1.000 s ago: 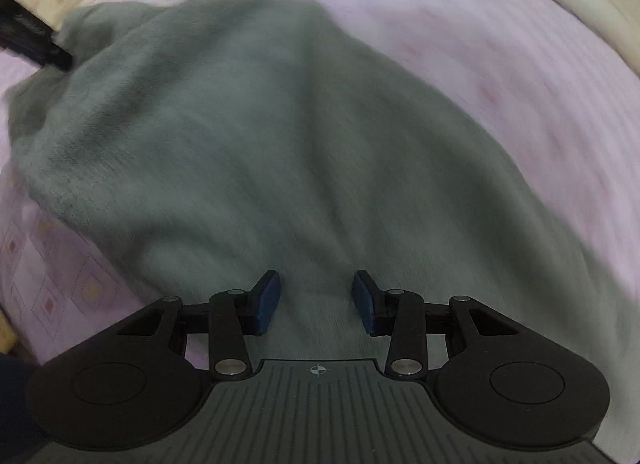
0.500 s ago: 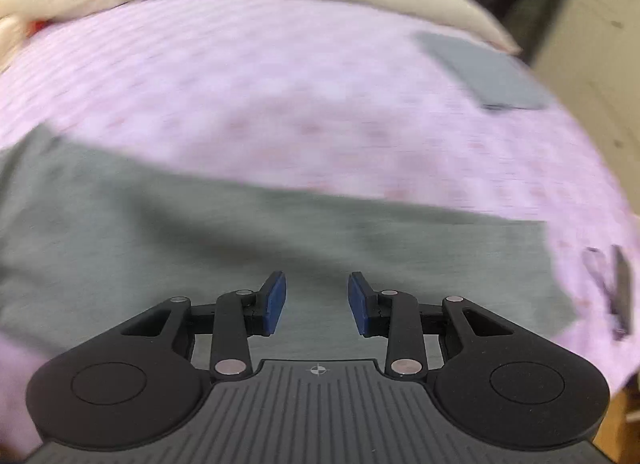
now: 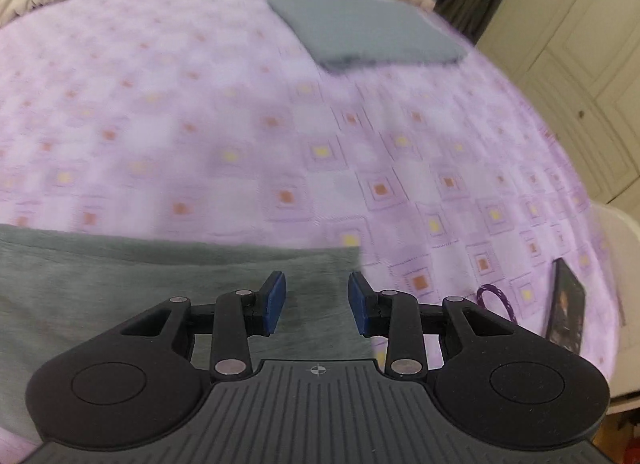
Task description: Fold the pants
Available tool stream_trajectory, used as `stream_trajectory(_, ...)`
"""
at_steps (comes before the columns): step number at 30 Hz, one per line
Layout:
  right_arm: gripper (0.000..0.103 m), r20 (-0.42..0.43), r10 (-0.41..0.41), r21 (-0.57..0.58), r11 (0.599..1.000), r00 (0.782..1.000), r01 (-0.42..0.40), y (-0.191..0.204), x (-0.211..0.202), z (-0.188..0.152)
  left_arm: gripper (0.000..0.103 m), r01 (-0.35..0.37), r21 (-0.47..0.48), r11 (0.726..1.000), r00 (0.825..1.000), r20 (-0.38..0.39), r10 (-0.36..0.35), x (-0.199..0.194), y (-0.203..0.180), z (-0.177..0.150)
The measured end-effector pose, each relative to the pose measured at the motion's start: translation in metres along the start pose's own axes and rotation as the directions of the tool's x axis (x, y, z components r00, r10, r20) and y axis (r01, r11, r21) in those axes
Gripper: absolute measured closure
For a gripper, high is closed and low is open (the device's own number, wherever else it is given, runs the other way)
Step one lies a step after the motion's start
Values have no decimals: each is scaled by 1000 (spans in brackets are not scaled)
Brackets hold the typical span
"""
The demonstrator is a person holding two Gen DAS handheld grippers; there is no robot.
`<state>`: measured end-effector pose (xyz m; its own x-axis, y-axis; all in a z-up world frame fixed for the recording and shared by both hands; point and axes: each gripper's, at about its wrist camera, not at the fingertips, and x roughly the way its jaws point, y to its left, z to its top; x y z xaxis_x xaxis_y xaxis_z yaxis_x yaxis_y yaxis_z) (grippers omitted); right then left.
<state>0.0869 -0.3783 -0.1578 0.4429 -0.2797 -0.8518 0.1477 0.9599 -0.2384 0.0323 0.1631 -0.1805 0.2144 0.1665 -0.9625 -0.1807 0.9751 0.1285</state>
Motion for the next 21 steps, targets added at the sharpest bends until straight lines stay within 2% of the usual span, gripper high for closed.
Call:
stream_trajectory(2, 69, -26, 47, 7, 999, 999, -46, -9, 11, 0, 46, -2, -2, 1000, 1000, 3, 2, -10, -12, -11)
stream_trajectory(5, 69, -16, 151, 47, 988, 988, -150, -22, 14, -3, 46, -8, 0, 1000, 1000, 3, 8, -24, -27, -17)
stream_trajectory(7, 69, -10, 190, 55, 980, 982, -189, -26, 13, -4, 46, -11, 0, 1000, 1000, -4, 11, -30, -30, -21)
stream_trajectory(12, 69, 28, 192, -6, 981, 981, -191, -23, 9, -7, 46, -18, -14, 1000, 1000, -23, 18, -28, -33, -22)
stream_trajectory(14, 69, 25, 220, -52, 974, 975, -219, -18, 9, -8, 46, -22, -18, 1000, 999, -29, 21, -20, -28, -20)
stream_trajectory(15, 74, 13, 237, -68, 970, 972, -235, -15, 10, -9, 46, -26, -17, 1000, 999, -30, 25, -20, -28, -20)
stream_trajectory(16, 92, 7, 239, -87, 968, 971, -237, -11, 11, -9, 46, -29, -16, 999, 999, -31, 29, -19, -28, -20)
stream_trajectory(17, 98, 5, 220, -97, 971, 976, -218, -10, 10, -8, 46, -31, -16, 999, 999, -32, 30, -19, -28, -20)
stream_trajectory(19, 99, 5, 216, -67, 974, 976, -215, -14, 4, -4, 46, -31, -13, 999, 999, -33, 31, -20, -28, -19)
stream_trajectory(21, 100, 20, 104, -62, 993, 994, -103, -21, 3, -5, 46, -35, -15, 999, 999, -25, 34, -21, -27, -19)
